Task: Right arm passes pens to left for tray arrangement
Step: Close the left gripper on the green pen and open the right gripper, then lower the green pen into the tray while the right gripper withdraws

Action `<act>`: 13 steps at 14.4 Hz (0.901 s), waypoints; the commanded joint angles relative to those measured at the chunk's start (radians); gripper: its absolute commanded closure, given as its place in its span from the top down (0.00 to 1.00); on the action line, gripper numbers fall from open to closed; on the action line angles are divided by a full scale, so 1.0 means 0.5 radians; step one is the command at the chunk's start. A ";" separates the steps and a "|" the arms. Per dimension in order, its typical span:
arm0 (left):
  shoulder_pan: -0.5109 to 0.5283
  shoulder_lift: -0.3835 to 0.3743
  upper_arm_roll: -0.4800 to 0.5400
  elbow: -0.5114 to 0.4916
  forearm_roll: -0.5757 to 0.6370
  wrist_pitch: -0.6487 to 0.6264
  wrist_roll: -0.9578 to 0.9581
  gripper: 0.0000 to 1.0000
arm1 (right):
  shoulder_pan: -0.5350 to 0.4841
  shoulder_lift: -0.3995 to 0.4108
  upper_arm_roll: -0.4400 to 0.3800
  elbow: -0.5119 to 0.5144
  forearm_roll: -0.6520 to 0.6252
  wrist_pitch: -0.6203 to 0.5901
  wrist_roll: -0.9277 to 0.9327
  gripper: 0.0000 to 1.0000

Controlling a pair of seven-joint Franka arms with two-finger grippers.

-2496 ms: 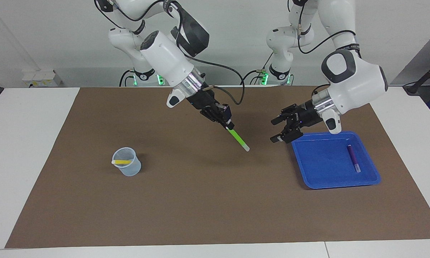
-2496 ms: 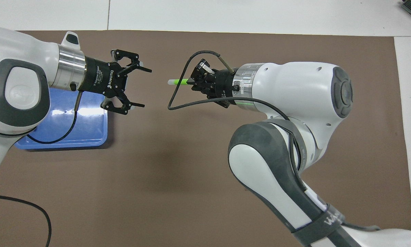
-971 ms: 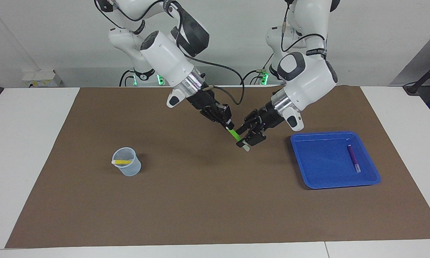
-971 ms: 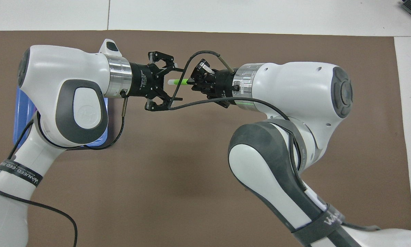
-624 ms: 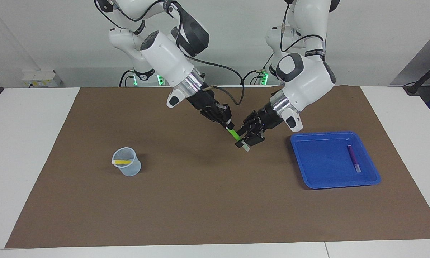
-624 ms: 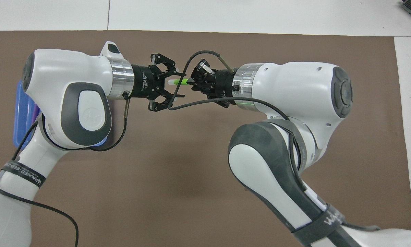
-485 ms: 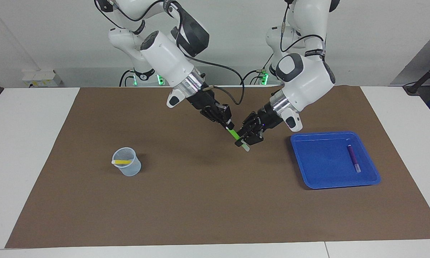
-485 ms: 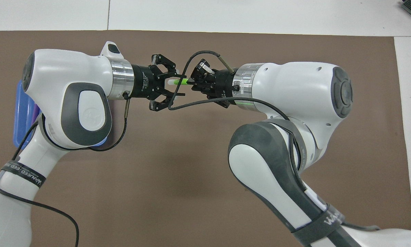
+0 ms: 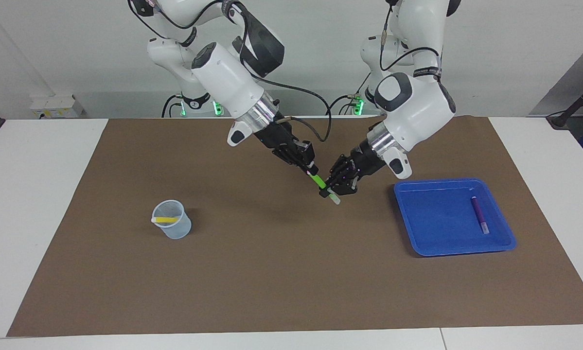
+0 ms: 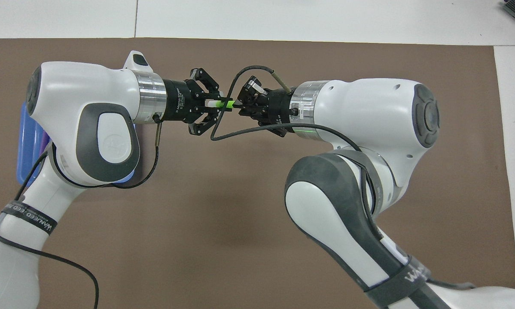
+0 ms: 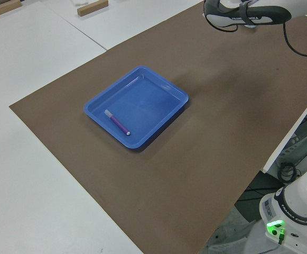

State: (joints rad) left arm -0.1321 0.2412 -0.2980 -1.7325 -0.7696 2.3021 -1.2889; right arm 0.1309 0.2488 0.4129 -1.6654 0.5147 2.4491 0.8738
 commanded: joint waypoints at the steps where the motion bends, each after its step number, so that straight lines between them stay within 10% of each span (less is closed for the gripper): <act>1: -0.012 -0.032 0.013 -0.033 -0.029 -0.017 0.001 0.00 | -0.016 0.006 -0.004 0.011 0.047 0.023 0.010 1.00; 13: 0.230 -0.068 0.038 -0.042 0.661 -0.465 0.816 0.00 | -0.522 -0.200 -0.022 0.039 -0.329 -0.832 -0.706 1.00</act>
State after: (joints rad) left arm -0.0544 0.2381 -0.2810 -1.7327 -0.4812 2.1164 -0.9804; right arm -0.0755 0.1711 0.3925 -1.6368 0.4025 2.1052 0.6345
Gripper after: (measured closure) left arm 0.819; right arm 0.000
